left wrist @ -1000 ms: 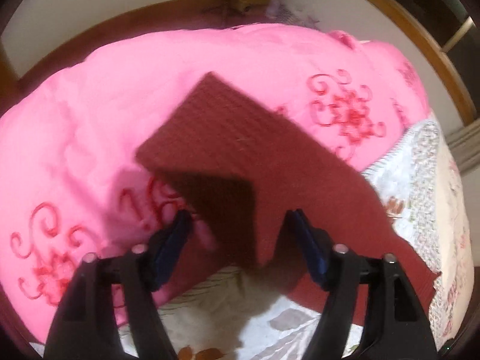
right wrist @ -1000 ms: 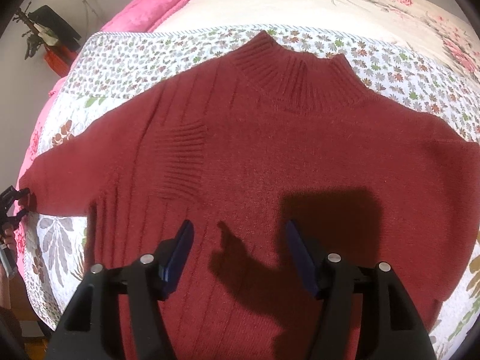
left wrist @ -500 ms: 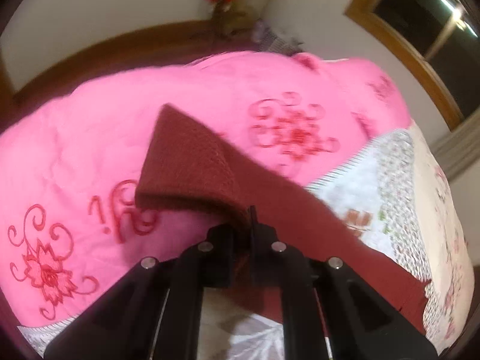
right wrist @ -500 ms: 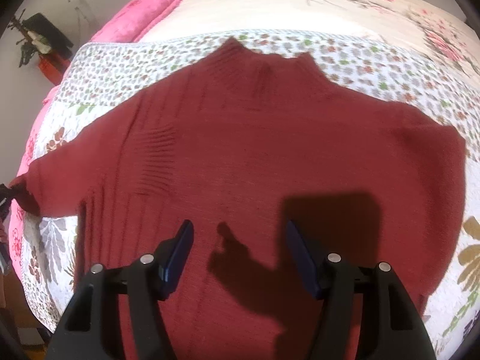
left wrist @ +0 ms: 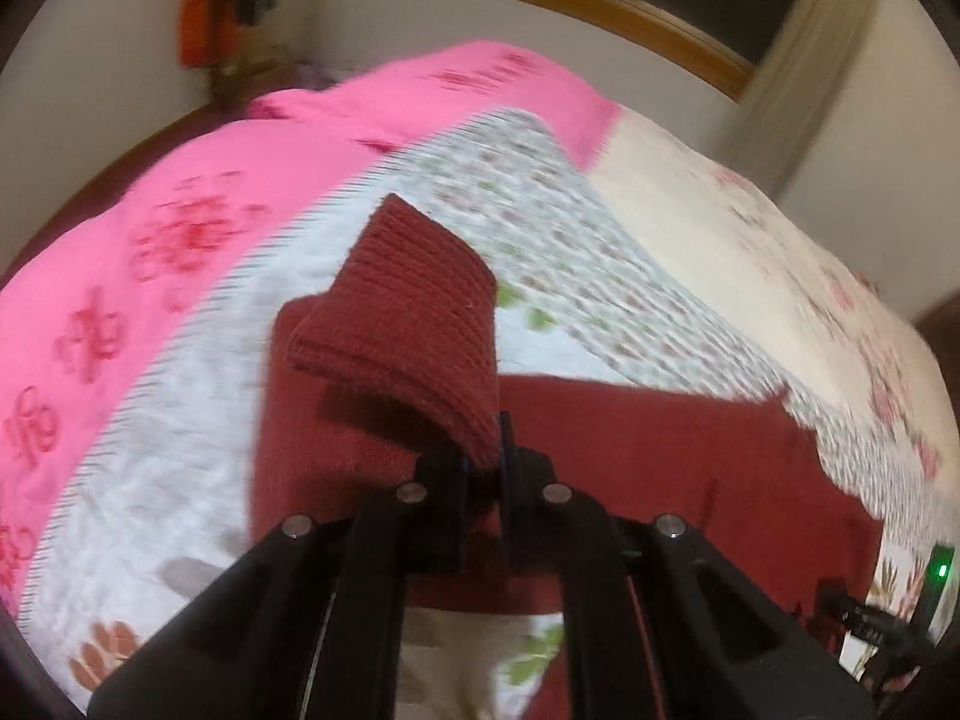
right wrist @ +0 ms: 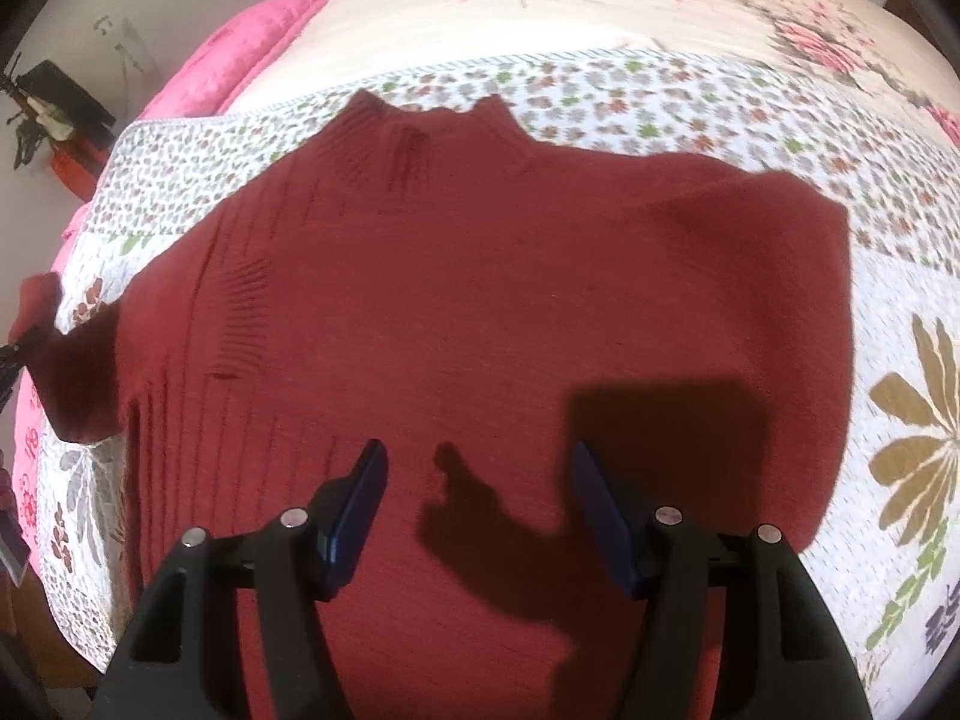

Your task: Fold small clothes

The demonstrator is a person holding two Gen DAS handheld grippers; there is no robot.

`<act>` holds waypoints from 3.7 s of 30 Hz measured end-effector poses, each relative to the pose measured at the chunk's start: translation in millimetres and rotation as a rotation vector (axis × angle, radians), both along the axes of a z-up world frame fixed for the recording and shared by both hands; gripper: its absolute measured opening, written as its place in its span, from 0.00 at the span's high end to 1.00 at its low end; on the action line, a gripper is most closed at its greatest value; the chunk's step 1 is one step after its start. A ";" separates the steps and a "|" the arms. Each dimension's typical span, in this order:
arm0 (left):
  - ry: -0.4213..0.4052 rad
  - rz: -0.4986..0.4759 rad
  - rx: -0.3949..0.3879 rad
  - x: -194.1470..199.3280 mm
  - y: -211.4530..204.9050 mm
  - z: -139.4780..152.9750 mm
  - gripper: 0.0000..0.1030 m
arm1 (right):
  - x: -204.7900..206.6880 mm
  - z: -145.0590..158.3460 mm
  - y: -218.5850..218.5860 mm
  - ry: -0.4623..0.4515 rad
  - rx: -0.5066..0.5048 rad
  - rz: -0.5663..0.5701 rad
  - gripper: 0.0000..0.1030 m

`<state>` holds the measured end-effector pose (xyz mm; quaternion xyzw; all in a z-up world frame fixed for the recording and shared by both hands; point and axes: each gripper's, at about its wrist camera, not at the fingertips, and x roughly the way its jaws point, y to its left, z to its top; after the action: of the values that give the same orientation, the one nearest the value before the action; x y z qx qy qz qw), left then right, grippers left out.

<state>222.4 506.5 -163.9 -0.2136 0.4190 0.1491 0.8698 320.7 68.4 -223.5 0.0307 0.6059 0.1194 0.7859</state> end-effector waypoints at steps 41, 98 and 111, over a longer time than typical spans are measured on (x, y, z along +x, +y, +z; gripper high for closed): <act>0.249 -0.215 0.047 24.7 -71.2 -75.9 0.30 | 25.0 1.4 71.4 0.039 0.179 0.115 0.37; 0.216 -0.257 0.113 67.5 -136.5 -61.4 0.25 | 13.6 20.6 -82.1 -0.055 0.129 -0.095 0.78; 0.291 -0.416 0.115 75.8 -174.9 -103.8 0.25 | 17.1 -39.5 -60.3 0.075 0.133 -0.086 0.82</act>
<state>298.2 331.6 -267.7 -0.0493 0.5656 0.0197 0.8230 337.7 8.1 -263.1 0.1133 0.6237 0.1240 0.7634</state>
